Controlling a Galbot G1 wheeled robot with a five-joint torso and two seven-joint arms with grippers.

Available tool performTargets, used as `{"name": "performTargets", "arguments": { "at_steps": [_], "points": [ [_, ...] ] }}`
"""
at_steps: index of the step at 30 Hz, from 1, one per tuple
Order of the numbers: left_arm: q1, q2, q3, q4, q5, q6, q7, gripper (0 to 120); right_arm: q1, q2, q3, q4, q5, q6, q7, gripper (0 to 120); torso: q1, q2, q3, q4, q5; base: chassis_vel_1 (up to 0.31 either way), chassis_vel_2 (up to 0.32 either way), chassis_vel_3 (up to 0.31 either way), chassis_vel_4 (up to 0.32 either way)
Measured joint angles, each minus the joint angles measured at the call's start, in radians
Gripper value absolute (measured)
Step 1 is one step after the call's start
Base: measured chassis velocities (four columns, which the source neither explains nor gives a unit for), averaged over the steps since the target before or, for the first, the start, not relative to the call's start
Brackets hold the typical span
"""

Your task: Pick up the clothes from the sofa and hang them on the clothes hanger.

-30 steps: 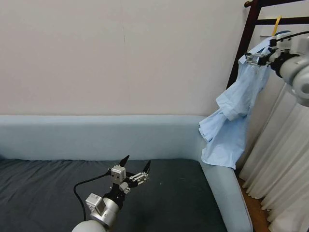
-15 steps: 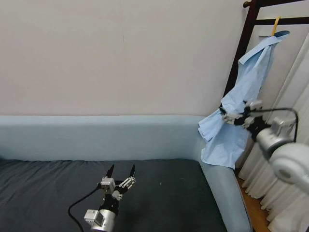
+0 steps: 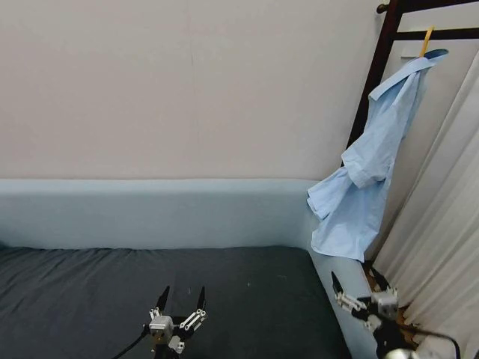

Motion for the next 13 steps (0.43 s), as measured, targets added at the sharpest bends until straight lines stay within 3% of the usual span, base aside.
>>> {"name": "performTargets", "arguments": {
  "at_steps": [4, 13],
  "points": [
    [0.03, -0.006, -0.008, -0.005, 0.03, -0.028, -0.003, 100, -0.041, 0.06, -0.005, 0.002, -0.063, 0.045, -0.01, 100, 0.0, 0.0, 0.0, 0.0006, 0.0001, 0.0, 0.0, 0.0, 0.0],
    [0.033, -0.006, -0.008, -0.007, 0.036, -0.031, -0.007, 100, -0.035, 0.065, -0.014, 0.004, -0.062, 0.047, -0.01, 100, 0.0, 0.0, 0.0, 0.0004, 0.0004, 0.0, 0.0, 0.0, 0.0]
  ]
}}
